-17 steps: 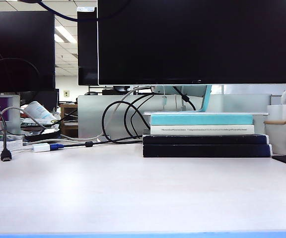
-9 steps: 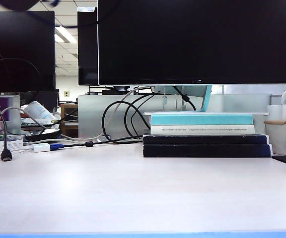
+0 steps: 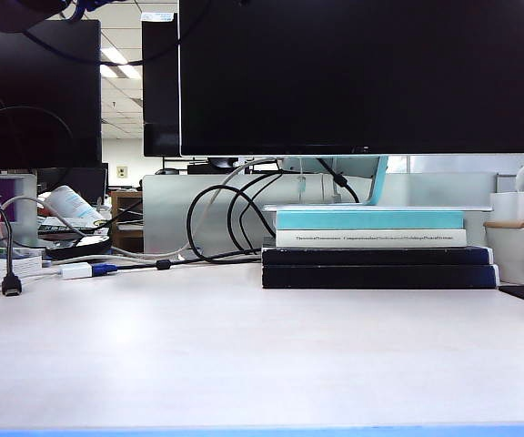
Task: Unfold the white charging cable into a straight cable.
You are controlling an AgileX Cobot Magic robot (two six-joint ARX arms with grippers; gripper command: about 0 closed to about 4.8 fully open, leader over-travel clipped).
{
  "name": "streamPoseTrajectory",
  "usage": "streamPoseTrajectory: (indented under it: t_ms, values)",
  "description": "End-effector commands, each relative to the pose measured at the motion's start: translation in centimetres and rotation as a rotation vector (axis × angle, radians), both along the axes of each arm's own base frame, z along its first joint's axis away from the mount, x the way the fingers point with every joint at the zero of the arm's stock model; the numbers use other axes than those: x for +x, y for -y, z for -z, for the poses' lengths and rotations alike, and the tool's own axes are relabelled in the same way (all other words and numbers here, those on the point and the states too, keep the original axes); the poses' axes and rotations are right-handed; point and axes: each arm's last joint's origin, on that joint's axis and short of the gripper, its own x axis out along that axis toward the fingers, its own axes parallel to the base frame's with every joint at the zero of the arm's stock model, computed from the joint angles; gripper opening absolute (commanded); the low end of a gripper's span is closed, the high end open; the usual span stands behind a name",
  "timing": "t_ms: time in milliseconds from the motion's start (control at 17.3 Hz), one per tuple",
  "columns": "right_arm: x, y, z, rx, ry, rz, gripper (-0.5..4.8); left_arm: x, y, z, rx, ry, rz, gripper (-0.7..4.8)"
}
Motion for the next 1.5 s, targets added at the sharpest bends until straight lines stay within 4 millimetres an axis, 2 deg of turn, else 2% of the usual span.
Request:
streamPoseTrajectory:
  t_ms: [58,289,346,404,462,519,577,635,692,808,923,981,1039,1096,1154,1212,1269,1327,1385,1443,1500]
  values:
    - [0.1,-0.2,-0.2,0.013,0.005,-0.035,2.66,0.3,0.3,0.5,0.035,0.012,-0.025,-0.05]
    - [0.7,-0.4,0.0,0.006,-0.016,-0.035,2.65,0.1,0.6,0.3,0.019,0.019,-0.032,-0.06]
    - [1.2,-0.6,0.2,0.0,-0.033,-0.036,2.45,-0.3,1.0,0.2,0.014,0.026,-0.012,-0.06]
    - [1.4,-0.7,0.3,0.001,-0.041,-0.055,2.01,-0.5,1.3,0.2,0.011,0.027,-0.004,-0.06]
    - [1.9,-0.9,0.5,-0.001,-0.062,-0.076,0.69,-0.7,1.5,0.2,0.011,0.032,0.006,-0.06]
    - [2.0,-0.9,0.6,-0.01,-0.062,-0.079,-0.05,-0.8,1.5,0.2,0.023,0.041,0.029,-0.05]
    - [2.1,-0.9,0.6,-0.016,-0.05,-0.055,-0.06,-0.8,1.4,0.2,0.027,0.044,0.031,0.12]
    - [2.2,-0.8,0.4,-0.026,-0.025,0.0,-0.06,-0.8,1.4,0.2,0.037,0.051,0.045,1.93]
    - [2.3,-0.3,-1.4,0.021,0.158,0.194,-0.06,0.4,0.3,0.7,0.111,-0.069,0.047,4.79]
    - [1.9,-0.4,-1.9,0.058,0.187,0.124,-0.05,1.6,-1.3,1.1,0.166,-0.117,0.045,4.79]
    - [1.9,-0.6,-1.1,0.037,0.107,0.013,-0.06,2.7,-3.0,1.2,0.201,-0.135,0.038,4.79]
    - [2.3,-0.6,-0.3,-0.016,0.054,0.085,-0.06,3.0,-3.9,1.0,0.199,-0.117,0.015,4.79]
    - [3.3,-0.2,1.0,-0.147,0.0,0.337,-0.06,3.0,-4.5,0.5,0.172,-0.059,-0.029,4.79]
    - [3.7,-0.4,1.9,-0.172,-0.052,0.31,-0.06,2.9,-4.8,0.0,0.156,-0.032,-0.052,4.79]
    - [3.7,-1.0,2.6,-0.15,-0.12,0.086,-0.06,2.7,-4.9,-0.3,0.15,-0.017,-0.057,4.79]
    - [3.9,-1.2,3.0,-0.155,-0.166,0.025,-0.06,2.7,-4.9,-0.3,0.147,-0.005,-0.061,4.79]
    - [4.7,-0.8,3.7,-0.25,-0.192,0.245,-0.05,2.7,-4.7,-0.2,0.145,-0.006,-0.068,4.79]
    - [5.5,-0.8,4.5,-0.325,-0.146,0.47,-0.06,3.1,-4.5,0.5,0.177,-0.037,-0.092,4.79]
    - [5.2,-1.6,4.7,-0.265,-0.158,0.268,-0.06,3.2,-4.5,0.8,0.196,-0.05,-0.083,4.79]
    - [5.4,-1.9,5.3,-0.278,-0.202,0.147,-0.05,3.2,-4.2,1.2,0.211,-0.03,-0.083,4.79]
    - [6.2,-2.1,6.0,-0.345,-0.226,0.321,-0.05,3.1,-4.1,1.2,0.214,-0.028,-0.077,4.79]
